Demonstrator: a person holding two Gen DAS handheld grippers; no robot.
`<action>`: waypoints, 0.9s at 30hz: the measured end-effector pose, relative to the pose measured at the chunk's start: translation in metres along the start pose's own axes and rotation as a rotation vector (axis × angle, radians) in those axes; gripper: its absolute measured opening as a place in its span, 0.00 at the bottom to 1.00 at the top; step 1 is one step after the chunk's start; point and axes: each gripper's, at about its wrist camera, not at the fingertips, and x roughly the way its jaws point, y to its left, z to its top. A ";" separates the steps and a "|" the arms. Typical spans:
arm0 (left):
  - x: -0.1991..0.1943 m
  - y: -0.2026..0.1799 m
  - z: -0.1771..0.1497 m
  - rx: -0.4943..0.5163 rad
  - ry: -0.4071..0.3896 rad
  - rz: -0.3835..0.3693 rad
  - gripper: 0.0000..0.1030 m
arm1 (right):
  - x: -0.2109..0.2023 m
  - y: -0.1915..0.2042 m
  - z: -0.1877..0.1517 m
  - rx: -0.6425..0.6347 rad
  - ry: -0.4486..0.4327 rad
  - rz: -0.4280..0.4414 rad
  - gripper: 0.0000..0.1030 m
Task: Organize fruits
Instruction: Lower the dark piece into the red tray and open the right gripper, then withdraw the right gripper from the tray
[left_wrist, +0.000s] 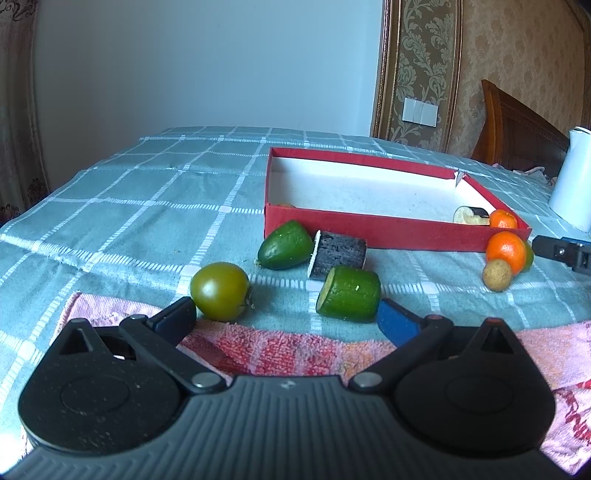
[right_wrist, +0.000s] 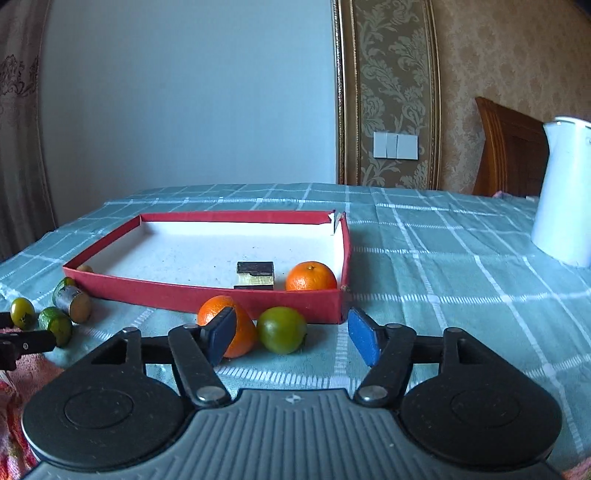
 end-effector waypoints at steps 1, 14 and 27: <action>0.000 -0.001 0.000 0.004 0.001 0.004 1.00 | -0.002 -0.002 -0.001 0.009 -0.009 0.000 0.68; -0.001 -0.001 0.000 0.003 -0.004 0.004 1.00 | 0.021 -0.013 -0.004 0.081 0.159 0.041 0.79; -0.011 0.005 0.005 -0.010 -0.053 0.004 1.00 | 0.028 -0.008 -0.004 0.057 0.208 0.043 0.84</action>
